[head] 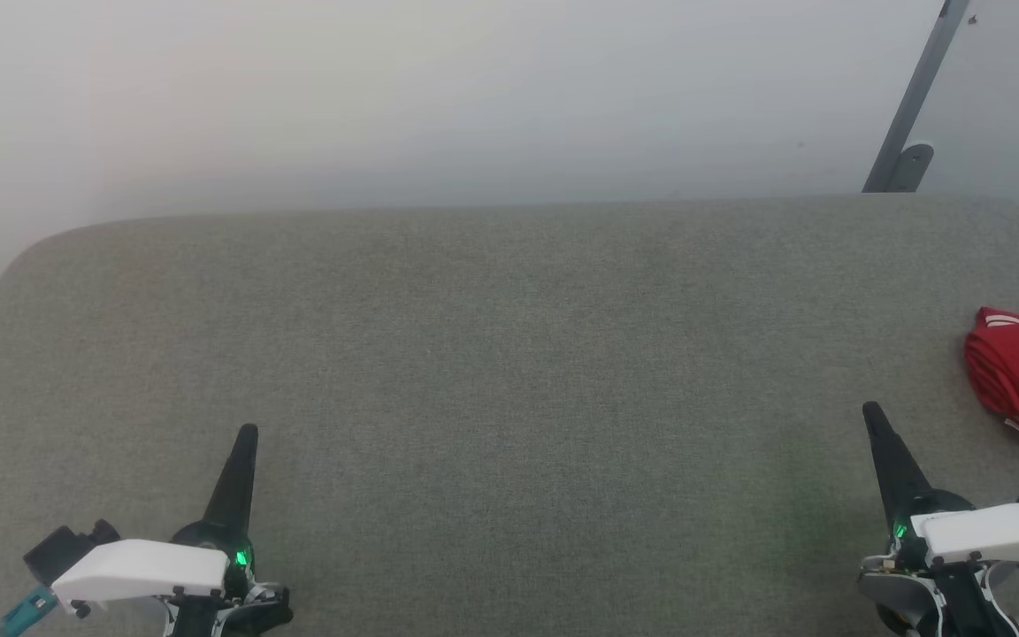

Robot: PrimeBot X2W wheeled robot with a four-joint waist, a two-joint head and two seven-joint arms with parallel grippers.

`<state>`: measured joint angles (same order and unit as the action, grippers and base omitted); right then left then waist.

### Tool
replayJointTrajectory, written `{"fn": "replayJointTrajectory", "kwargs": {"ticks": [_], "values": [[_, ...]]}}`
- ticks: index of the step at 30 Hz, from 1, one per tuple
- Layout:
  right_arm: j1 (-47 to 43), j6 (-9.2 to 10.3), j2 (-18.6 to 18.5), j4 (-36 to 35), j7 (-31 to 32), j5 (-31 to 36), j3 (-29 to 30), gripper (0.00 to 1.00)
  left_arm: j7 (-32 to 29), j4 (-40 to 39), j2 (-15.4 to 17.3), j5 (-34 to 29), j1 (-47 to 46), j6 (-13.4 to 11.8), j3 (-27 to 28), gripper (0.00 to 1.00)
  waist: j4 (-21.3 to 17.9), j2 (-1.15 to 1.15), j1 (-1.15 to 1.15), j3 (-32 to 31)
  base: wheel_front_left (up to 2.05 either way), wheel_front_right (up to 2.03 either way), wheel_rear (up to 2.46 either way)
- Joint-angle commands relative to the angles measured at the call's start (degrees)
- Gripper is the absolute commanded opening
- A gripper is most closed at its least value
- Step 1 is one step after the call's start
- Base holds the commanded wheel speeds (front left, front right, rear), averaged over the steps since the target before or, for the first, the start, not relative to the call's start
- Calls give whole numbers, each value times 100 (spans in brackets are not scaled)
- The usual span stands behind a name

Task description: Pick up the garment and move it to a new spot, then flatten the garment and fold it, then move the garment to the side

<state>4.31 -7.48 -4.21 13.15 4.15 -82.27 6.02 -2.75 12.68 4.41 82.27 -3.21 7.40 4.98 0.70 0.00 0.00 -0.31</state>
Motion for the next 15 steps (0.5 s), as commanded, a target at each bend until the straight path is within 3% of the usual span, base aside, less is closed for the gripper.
{"fn": "replayJointTrajectory", "kwargs": {"ticks": [1, 15], "values": [[92, -3, 10, -12, 51, -114, 21, 0, -47, -6, -16, 116, -120, 12, 27, 0, -3, 0, 0, 2, 0, 0, 0], [166, -2, 83, 48, 159, -577, 44, 0, -194, 74, -59, 617, -226, 14, 62, 0, -35, 0, 0, 25, 0, 0, 0]]}}
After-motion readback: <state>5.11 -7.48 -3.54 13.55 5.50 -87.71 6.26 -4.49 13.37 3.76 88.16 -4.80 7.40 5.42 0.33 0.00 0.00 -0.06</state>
